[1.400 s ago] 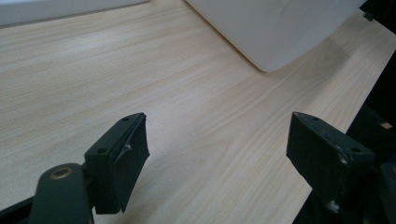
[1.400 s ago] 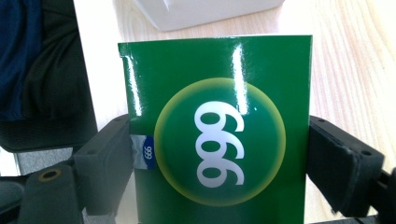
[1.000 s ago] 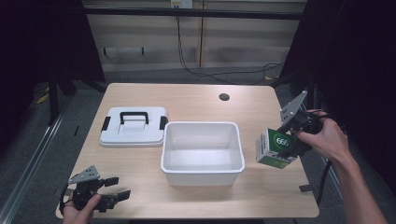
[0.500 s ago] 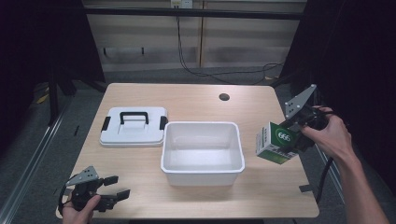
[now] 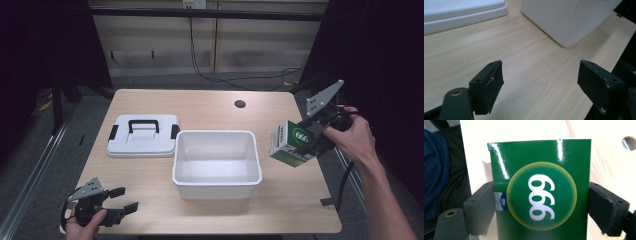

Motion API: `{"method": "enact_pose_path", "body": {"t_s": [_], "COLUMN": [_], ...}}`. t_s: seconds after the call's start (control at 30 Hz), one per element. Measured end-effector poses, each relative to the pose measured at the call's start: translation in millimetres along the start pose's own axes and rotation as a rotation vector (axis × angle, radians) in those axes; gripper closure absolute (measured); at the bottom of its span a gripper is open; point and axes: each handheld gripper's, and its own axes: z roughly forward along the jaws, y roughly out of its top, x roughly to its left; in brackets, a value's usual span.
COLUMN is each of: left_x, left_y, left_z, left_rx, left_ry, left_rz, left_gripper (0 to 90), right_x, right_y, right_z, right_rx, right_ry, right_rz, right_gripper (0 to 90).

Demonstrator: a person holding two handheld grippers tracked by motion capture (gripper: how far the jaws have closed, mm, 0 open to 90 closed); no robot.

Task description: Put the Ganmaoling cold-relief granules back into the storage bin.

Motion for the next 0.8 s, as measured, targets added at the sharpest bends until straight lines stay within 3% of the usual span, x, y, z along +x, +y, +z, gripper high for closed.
{"method": "enact_pose_path", "body": {"t_s": [0.2, 0.8], "left_x": [0.0, 0.5], "left_y": [-0.1, -0.7], "left_z": [0.1, -2.7], "left_rx": [0.001, -0.022], "left_ry": [0.001, 0.015], "left_rz": [-0.002, -0.016], "left_gripper": [20.6, 20.7], "right_x": [2.3, 4.0], "right_y": [22.0, 72.8], "right_z": [-4.6, 1.7], "right_rx": [-0.039, -0.063], "right_ry": [-0.013, 0.013], "right_rz": [-0.021, -0.089], "right_gripper": [15.7, 15.7]}}
